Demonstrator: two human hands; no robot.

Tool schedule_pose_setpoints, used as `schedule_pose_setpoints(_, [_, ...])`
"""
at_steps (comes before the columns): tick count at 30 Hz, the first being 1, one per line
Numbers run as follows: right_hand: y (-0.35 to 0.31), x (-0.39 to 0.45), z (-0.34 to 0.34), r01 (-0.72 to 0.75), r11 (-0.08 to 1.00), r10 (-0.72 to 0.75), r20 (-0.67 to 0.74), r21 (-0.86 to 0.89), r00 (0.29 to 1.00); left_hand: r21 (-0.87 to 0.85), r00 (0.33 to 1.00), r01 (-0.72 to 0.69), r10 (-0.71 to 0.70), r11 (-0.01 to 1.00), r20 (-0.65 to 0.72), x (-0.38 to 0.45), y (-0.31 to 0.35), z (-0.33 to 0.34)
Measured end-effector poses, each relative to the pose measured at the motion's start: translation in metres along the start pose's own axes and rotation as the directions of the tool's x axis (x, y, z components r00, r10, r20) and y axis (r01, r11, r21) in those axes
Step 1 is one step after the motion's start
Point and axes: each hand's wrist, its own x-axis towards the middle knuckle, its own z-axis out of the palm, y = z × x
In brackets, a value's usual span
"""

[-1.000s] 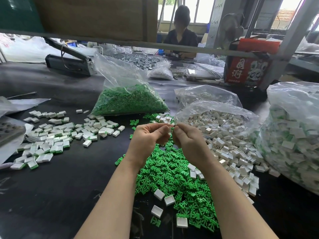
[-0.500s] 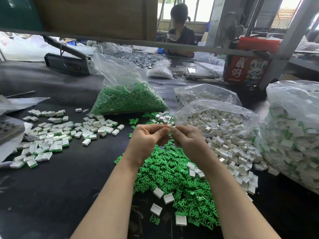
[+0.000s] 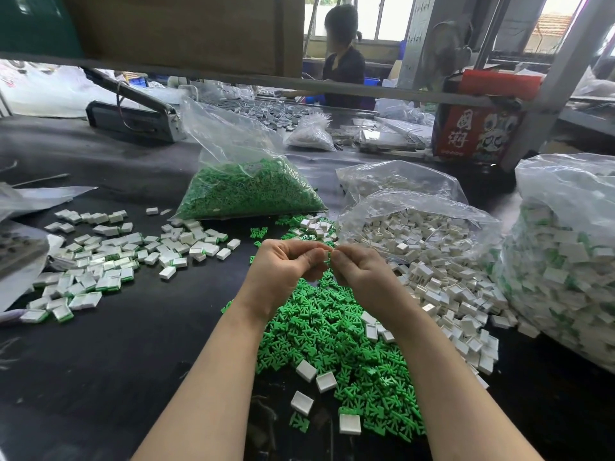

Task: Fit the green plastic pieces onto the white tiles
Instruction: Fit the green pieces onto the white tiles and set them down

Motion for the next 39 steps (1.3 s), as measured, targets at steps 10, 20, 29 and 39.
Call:
schedule_pose_setpoints(10, [0.009,0.002,0.002,-0.008,1.0,0.008,-0.014,-0.022,1.0,0.081,1.0,0.014,-0.012,0.997,-0.02,0.0,0.0,0.004])
schedule_pose_setpoints(20, [0.009,0.003,0.017,0.065,0.973,-0.119,-0.239,-0.223,0.964,-0.075,0.987,0.019,-0.031,0.997,-0.16,0.002,0.001,0.015])
schedule_pose_setpoints(29, [0.011,0.003,0.013,0.09,0.858,-0.231,-0.224,-0.505,0.947,-0.153,0.985,0.055,-0.079,0.987,-0.156,0.002,0.004,0.022])
schedule_pose_setpoints(39, [0.01,0.007,0.02,0.014,0.995,-0.044,-0.322,-0.094,0.946,-0.163,0.975,0.076,-0.107,0.984,-0.193,0.002,0.004,0.024])
